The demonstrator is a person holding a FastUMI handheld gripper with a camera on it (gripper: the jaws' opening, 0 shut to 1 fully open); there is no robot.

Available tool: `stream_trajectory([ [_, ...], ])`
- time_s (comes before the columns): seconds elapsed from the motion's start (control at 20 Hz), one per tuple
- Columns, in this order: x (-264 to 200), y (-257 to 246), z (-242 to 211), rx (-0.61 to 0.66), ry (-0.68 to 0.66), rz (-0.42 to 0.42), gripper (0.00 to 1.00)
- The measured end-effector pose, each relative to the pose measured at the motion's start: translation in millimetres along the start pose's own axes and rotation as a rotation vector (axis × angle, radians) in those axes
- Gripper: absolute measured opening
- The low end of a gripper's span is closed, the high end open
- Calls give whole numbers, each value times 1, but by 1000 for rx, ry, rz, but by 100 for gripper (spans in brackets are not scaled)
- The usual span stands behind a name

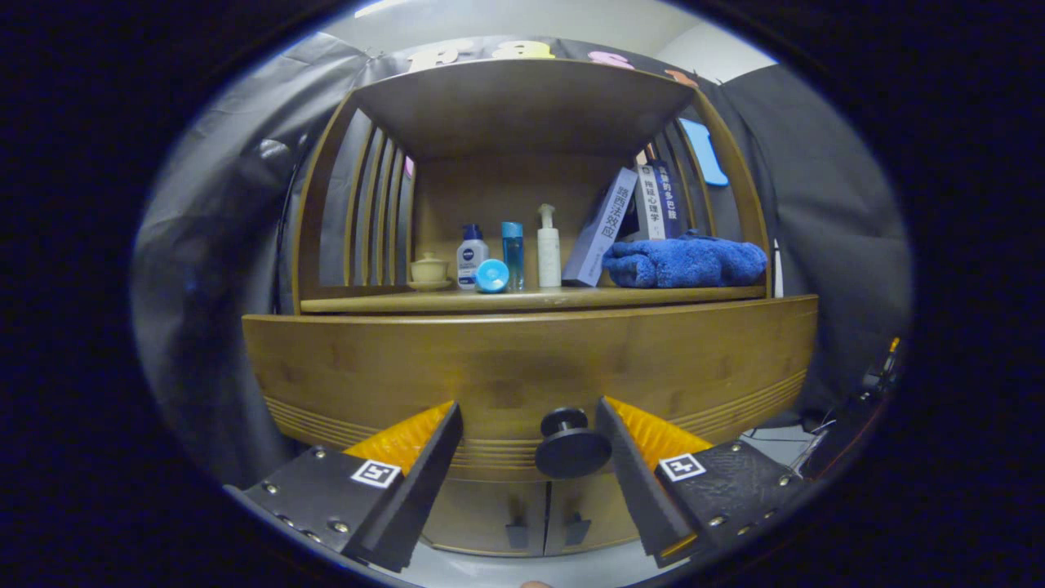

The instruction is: Pull open the drawer, take out the items inside it, and place them on the countertop above the cabinet.

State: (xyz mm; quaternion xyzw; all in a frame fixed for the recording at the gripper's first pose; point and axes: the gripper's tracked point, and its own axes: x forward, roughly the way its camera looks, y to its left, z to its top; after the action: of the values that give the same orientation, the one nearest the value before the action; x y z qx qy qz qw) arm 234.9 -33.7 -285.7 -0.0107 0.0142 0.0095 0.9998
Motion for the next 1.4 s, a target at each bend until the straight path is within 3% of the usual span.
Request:
stream_trajectory([
  [0.75,59,4,-1,27,-89,11,99],
  [1.4,62,5,-2,-12,-59,3,99],
])
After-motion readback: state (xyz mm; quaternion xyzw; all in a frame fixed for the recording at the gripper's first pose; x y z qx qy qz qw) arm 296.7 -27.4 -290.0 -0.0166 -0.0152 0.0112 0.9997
